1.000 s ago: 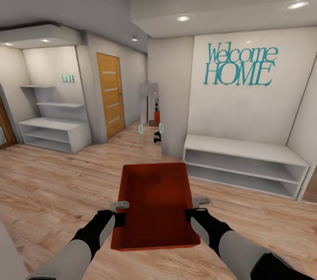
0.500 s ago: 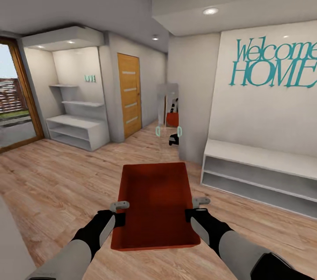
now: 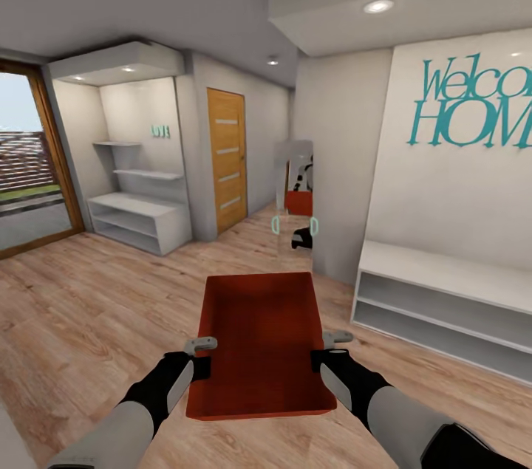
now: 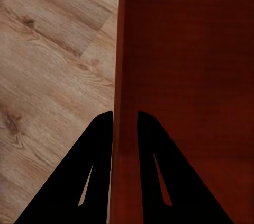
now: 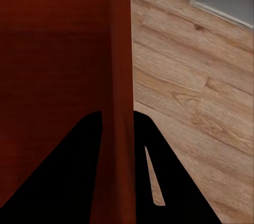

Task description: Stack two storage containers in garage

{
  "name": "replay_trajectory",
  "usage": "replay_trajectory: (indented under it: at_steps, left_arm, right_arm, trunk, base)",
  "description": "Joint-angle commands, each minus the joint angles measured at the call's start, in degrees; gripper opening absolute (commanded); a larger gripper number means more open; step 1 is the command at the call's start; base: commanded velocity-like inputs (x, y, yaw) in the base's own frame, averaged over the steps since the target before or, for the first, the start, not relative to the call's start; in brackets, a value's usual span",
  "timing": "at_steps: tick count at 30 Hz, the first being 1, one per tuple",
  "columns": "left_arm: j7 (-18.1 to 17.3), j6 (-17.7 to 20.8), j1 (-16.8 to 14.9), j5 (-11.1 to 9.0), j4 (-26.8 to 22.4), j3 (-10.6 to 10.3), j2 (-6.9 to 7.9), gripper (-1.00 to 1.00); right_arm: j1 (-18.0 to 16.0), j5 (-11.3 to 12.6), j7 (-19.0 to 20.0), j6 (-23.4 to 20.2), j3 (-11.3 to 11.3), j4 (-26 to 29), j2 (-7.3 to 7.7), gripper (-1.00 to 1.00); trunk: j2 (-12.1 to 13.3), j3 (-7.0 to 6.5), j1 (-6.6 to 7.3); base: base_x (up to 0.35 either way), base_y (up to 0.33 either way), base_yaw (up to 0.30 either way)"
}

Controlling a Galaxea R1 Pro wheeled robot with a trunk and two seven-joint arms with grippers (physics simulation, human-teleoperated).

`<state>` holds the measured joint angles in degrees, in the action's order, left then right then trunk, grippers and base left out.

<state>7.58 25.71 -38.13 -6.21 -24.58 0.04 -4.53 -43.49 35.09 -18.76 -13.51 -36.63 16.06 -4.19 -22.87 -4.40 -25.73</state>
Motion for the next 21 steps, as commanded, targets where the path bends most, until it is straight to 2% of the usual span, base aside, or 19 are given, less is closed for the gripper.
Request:
replay_trajectory:
  at_steps: [1, 11, 21]
  left_arm:
    - [1.4, 0.5, 0.1, 1.1, 0.0, -0.4, 1.62, -1.00]
    - [1.4, 0.5, 0.1, 1.0, 0.0, -0.4, 1.63, -1.00]
    - [1.4, 0.5, 0.1, 1.1, 0.0, -0.4, 1.63, -1.00]
  right_arm:
    - [-0.1, 0.0, -0.3, -0.2, 0.9, 0.3, 0.05, -1.00]
    - [-0.1, 0.0, -0.4, -0.2, 1.0, 0.3, -0.03, -1.00]
    - [-0.1, 0.0, -0.4, -0.2, 1.0, 0.3, 0.07, -1.00]
  trunk:
    - [0.0, 0.02, -0.06]
    - [0.0, 0.02, -0.06]
    - [0.0, 0.02, -0.06]
  base:
    - [0.323, 0.000, 0.001]
    - [0.323, 0.000, 0.005]
    - [0.323, 0.000, 0.238]
